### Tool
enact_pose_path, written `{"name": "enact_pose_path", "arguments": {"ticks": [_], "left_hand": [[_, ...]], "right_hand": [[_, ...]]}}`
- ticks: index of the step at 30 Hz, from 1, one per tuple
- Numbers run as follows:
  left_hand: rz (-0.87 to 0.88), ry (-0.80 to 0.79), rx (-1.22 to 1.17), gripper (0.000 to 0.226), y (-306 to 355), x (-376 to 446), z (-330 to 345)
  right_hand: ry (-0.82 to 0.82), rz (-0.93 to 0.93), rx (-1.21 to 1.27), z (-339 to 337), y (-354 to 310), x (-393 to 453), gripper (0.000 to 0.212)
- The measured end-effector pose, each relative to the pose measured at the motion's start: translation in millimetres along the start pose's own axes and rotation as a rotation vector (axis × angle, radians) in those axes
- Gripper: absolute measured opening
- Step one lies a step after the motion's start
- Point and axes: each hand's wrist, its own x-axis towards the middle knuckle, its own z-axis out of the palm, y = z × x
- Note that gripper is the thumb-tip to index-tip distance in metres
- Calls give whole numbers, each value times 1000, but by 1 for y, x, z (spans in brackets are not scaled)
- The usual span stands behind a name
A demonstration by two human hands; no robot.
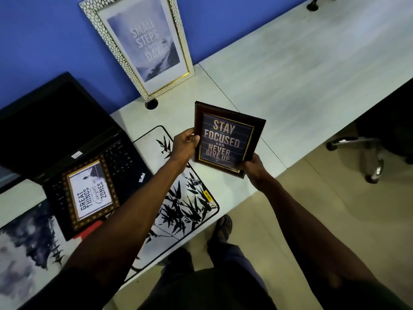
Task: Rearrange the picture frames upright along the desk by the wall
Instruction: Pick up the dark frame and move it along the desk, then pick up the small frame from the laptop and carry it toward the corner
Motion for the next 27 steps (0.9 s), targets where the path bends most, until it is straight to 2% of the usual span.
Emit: {"name": "enact_pose_path", "arguments": {"ticks": [5, 8, 10, 13, 14, 17, 19, 21, 24, 27], "left_hand": [[48, -10, 11, 30, -7, -8, -3], [48, -1, 19, 30, -12, -14, -5], [30, 2, 24, 29, -16, -16, -8], [-13, 62, 44, 31, -16, -18, -12], [-28, 97, 52, 33, -17, -20, -14], [-80, 216, 65, 35, -25, -28, -28], [-117, 284, 52, 28, -37, -36, -50], [-142, 304, 31, 22, -53, -41, -67], [-184, 402, -12, 18, -74, -57, -110], [-252, 619, -6, 22, -94, -83, -174]], "right_hand": [[1, 20, -20, 4, 9, -5, 42], [70, 37, -61, 9, 11, -9, 41], [165, 78, -124, 18, 13, -16, 48], [411, 206, -250, 26, 30, -19, 74], [476, 244, -270, 28, 36, -20, 77], [583, 341, -145, 44, 38, -40, 58], [551, 397, -44, 69, 41, -51, 39], [524, 423, -12, 97, 44, -53, 39], [412, 299, -105, 157, 34, -44, 33], [233, 173, -216, 231, 14, -31, 29]]}}
